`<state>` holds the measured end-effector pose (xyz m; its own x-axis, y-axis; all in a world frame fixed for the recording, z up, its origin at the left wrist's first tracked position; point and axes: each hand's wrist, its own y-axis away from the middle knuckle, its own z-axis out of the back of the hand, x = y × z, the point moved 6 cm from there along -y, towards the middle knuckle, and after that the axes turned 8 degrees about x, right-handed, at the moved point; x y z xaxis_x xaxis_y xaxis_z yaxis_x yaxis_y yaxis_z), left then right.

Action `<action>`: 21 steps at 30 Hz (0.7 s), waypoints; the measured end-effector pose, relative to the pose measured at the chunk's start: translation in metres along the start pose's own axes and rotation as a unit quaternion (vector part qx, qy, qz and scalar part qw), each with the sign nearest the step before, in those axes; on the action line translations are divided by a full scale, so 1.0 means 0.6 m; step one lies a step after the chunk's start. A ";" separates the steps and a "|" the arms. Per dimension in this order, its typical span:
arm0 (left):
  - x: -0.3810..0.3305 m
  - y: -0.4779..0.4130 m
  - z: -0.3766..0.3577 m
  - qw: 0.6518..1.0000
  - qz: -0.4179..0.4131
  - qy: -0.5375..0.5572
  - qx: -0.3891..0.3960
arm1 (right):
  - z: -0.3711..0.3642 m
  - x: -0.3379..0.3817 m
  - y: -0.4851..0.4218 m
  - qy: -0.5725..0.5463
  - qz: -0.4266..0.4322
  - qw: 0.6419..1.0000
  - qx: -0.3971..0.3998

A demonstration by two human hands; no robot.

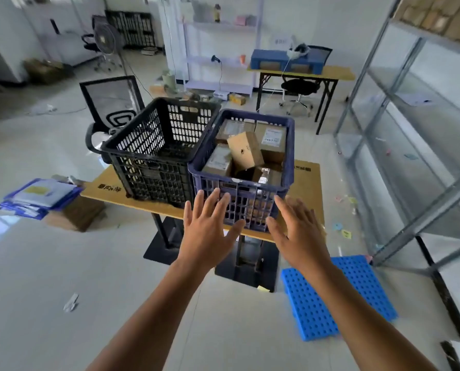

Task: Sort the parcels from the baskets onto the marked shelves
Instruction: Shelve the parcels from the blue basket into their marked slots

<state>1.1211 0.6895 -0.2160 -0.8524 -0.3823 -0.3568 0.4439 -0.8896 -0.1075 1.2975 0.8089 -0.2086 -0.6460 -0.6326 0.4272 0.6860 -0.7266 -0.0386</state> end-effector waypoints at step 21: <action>0.058 -0.546 -0.133 0.965 0.150 0.202 0.069 | -0.053 -0.162 -0.483 -0.067 -0.021 0.994 0.079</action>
<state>0.9680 0.9876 -0.2672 -0.5017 -0.5242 -0.6881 0.5892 -0.7895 0.1719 1.1509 1.0722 -0.2675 -0.6317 -0.5533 0.5430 0.7102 -0.6938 0.1192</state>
